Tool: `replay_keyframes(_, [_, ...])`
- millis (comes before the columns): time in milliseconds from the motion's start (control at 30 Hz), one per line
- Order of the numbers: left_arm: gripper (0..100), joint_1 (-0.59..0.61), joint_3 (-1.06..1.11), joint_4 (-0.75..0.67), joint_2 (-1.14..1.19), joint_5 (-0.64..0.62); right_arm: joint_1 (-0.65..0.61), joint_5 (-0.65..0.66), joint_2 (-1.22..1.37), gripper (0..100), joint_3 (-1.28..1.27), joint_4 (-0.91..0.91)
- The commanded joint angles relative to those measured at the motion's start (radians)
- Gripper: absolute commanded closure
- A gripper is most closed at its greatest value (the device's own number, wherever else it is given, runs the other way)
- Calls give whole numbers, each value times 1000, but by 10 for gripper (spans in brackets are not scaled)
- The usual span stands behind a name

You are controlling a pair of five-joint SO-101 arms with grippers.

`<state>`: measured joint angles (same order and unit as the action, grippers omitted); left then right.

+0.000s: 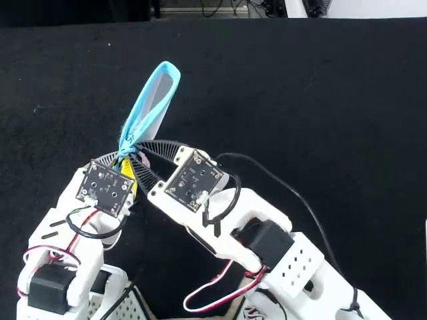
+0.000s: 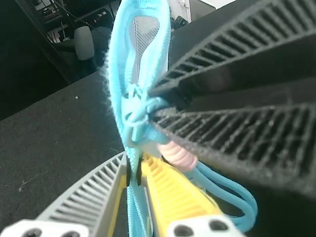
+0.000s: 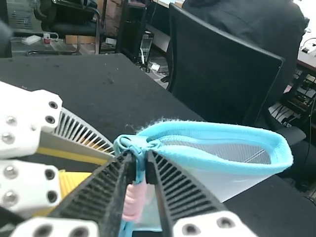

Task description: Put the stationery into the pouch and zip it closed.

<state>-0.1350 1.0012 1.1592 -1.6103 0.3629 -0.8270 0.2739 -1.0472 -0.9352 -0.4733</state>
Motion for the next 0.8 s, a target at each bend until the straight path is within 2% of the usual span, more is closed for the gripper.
replay_keyframes(0, [971,-8,13,9,-2,3,-5,-3,-18,988,90,-51])
replay_keyframes(300, [971,-8,15,9,-2,3,101,0,-68,988,105,-69])
replay_keyframes(533, [971,-8,15,11,-2,3,198,0,-67,988,102,29])
replay_keyframes(767, [971,-8,15,11,-2,3,284,0,-58,988,102,40])
